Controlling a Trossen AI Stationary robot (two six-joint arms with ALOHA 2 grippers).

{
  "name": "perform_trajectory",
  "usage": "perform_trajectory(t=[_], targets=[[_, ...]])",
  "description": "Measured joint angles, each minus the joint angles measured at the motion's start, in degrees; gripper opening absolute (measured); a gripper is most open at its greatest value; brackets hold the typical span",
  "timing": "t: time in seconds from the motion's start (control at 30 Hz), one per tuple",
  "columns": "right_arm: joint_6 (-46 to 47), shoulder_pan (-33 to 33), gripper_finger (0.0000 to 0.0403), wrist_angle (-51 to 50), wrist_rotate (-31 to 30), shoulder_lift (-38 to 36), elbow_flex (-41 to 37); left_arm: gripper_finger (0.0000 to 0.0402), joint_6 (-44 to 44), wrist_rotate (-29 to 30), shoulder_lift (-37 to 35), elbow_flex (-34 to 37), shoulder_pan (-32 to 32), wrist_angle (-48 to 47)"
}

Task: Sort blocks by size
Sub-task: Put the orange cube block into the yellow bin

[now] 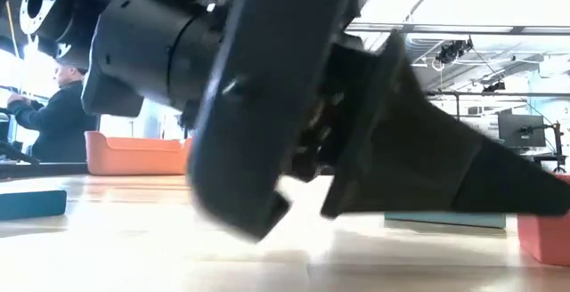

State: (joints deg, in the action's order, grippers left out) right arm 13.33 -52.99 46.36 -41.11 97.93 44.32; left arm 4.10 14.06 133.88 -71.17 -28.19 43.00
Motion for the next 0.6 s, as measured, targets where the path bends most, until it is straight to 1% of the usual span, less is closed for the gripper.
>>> perform_trajectory(t=[0.23,0.37,0.47,0.6], targets=[[-3.27,-1.35,0.0218,-1.88,-0.34,-0.04,2.69,0.0227,-1.44,1.12,0.0,-4.46,-0.78,-2.63],[-4.47,-2.96,0.0218,-5.36,-2.01,-0.11,4.72,0.0226,-2.58,1.11,-0.11,-6.61,-0.63,-7.85],[-3.71,-4.33,0.0218,-10.86,-4.33,-0.88,6.62,0.0226,-2.55,1.13,-0.02,-7.11,-0.37,-11.01],[2.56,-6.03,0.0218,-22.41,-8.25,-2.27,9.16,0.0226,-3.74,0.44,-0.02,-7.16,0.12,-11.4]])
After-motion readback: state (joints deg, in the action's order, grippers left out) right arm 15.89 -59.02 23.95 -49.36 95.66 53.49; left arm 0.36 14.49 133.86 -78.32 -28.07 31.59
